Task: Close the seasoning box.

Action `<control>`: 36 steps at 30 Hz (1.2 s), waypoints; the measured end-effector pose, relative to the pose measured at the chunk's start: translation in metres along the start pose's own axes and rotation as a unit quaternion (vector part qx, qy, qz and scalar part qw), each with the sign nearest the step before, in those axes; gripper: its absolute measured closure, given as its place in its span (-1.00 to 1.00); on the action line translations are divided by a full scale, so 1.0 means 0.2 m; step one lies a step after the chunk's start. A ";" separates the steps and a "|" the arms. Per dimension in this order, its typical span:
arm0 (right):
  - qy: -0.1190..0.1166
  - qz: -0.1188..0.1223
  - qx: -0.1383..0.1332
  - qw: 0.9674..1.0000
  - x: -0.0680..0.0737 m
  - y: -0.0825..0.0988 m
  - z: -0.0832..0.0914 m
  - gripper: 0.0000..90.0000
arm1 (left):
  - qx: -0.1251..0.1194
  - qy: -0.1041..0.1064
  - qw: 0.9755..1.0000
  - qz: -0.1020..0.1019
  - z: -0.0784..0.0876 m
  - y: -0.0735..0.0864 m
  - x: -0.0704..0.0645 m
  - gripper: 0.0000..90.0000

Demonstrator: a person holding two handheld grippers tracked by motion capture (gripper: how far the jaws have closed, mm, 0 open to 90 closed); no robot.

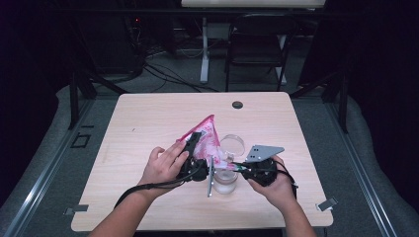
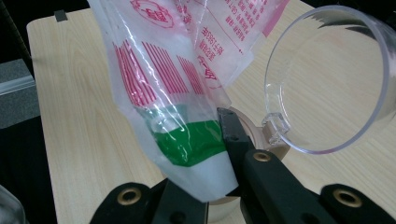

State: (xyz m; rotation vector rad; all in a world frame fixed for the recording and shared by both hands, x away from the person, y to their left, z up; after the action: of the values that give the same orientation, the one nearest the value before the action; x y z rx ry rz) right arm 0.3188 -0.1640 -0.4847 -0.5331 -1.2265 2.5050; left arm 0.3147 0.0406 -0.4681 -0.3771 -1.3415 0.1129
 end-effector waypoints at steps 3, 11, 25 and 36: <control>0.000 0.002 0.004 1.000 0.00 0.00 0.00 1.00 | -0.001 -0.001 1.000 -0.001 0.00 0.00 0.00 0.44; 0.001 0.001 0.003 1.000 0.00 0.00 0.00 1.00 | -0.003 -0.003 1.000 -0.002 0.00 0.00 0.00 0.44; 0.002 0.001 0.005 1.000 0.00 0.00 0.00 1.00 | -0.001 -0.002 1.000 0.000 0.00 -0.01 0.00 0.44; 0.002 0.001 0.005 1.000 0.00 0.01 0.00 1.00 | -0.003 -0.004 1.000 -0.003 0.00 -0.01 0.00 0.44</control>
State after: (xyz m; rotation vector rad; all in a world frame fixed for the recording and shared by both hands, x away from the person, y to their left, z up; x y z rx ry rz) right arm 0.3193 -0.1649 -0.4854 -0.5370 -1.2110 2.5085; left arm 0.3135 0.0387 -0.4669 -0.3784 -1.3506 0.1054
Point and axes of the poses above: each handheld gripper's, and its own axes: z roughly backward along the jaws, y roughly out of its underside, x roughly to its left, the point moved 2 cm from there along -z, roughly forward along the jaws, and after that the axes turned 12 degrees about z, right-handed, at the moved point
